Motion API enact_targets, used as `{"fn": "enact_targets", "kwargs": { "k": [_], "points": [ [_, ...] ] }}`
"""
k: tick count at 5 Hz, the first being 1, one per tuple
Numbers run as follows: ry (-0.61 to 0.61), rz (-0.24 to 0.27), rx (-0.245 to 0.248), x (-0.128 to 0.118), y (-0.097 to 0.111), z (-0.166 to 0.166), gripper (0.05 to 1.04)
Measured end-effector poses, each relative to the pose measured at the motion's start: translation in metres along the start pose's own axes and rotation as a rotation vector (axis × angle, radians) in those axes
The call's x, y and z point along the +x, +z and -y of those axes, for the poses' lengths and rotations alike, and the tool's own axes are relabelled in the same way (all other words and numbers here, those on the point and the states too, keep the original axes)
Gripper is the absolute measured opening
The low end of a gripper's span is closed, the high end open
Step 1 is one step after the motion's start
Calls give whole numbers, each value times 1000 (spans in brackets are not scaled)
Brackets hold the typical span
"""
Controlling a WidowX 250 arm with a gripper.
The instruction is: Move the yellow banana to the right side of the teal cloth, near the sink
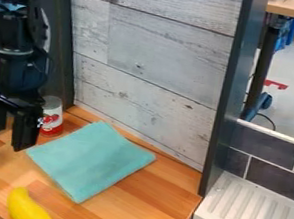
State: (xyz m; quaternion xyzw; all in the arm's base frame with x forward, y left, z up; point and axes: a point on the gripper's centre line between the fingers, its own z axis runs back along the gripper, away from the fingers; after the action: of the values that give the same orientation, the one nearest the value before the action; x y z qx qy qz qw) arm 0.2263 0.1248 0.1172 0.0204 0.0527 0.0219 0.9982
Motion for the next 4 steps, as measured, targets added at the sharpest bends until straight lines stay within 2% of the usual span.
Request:
{"fn": "enact_targets", "kwargs": {
  "k": [1,2,3,4],
  "points": [
    [8,-20,-7,-2,-7,2,1001],
    [179,17,11,-12,-23,7,1001],
    [446,98,23,-19,-30,11,1001],
    [597,128,19,-12,-36,22,1001]
  ]
}}
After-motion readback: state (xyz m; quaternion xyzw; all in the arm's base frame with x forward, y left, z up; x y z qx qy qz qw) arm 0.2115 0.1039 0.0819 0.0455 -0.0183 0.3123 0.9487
